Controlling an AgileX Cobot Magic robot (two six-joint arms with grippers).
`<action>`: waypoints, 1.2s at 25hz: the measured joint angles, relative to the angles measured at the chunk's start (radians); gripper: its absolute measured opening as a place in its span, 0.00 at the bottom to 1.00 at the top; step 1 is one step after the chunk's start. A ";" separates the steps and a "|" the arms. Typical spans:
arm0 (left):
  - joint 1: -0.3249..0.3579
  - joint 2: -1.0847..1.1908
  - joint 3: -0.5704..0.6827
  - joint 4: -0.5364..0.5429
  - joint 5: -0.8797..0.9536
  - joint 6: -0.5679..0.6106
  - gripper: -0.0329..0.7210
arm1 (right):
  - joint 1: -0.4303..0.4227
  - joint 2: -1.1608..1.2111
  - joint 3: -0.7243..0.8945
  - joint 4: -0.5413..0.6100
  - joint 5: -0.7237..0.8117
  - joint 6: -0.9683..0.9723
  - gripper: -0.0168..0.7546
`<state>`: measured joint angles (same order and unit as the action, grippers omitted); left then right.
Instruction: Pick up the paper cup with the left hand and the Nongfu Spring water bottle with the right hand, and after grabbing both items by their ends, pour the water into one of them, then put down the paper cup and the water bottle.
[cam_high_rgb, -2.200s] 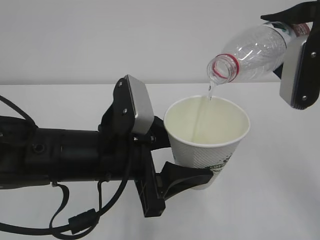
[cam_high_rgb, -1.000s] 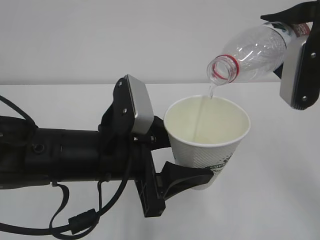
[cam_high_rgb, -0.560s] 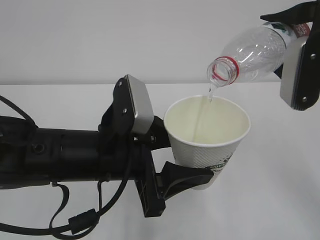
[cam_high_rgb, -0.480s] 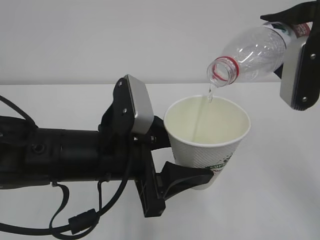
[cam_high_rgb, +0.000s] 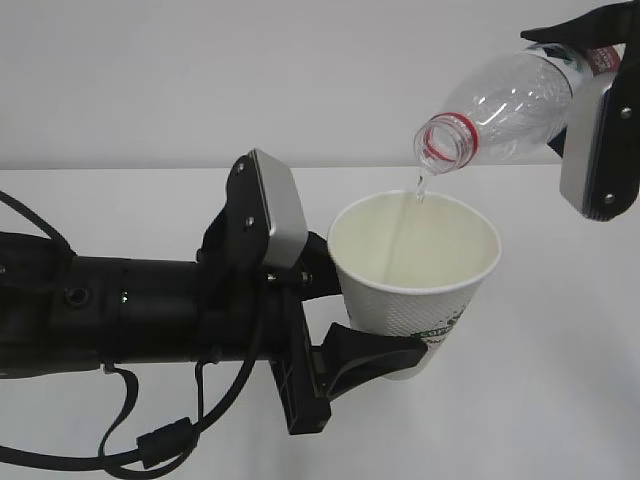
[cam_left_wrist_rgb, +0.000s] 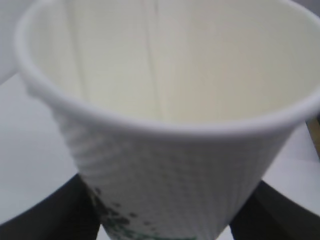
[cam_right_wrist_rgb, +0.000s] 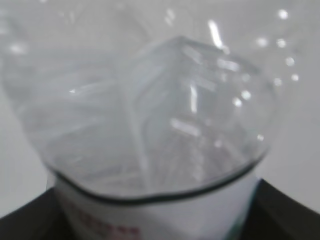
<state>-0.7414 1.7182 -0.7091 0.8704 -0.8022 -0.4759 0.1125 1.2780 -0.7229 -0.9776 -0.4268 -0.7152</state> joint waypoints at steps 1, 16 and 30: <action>0.000 0.000 0.000 0.000 0.000 0.000 0.72 | 0.000 0.000 0.000 0.000 0.000 0.000 0.70; 0.000 0.000 0.000 0.000 0.000 0.000 0.72 | 0.000 0.000 0.000 0.002 0.000 0.000 0.70; 0.000 0.000 0.000 0.000 0.000 0.000 0.72 | 0.000 0.000 -0.001 0.002 0.000 -0.001 0.70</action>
<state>-0.7414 1.7182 -0.7091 0.8704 -0.8026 -0.4759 0.1125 1.2780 -0.7236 -0.9758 -0.4268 -0.7159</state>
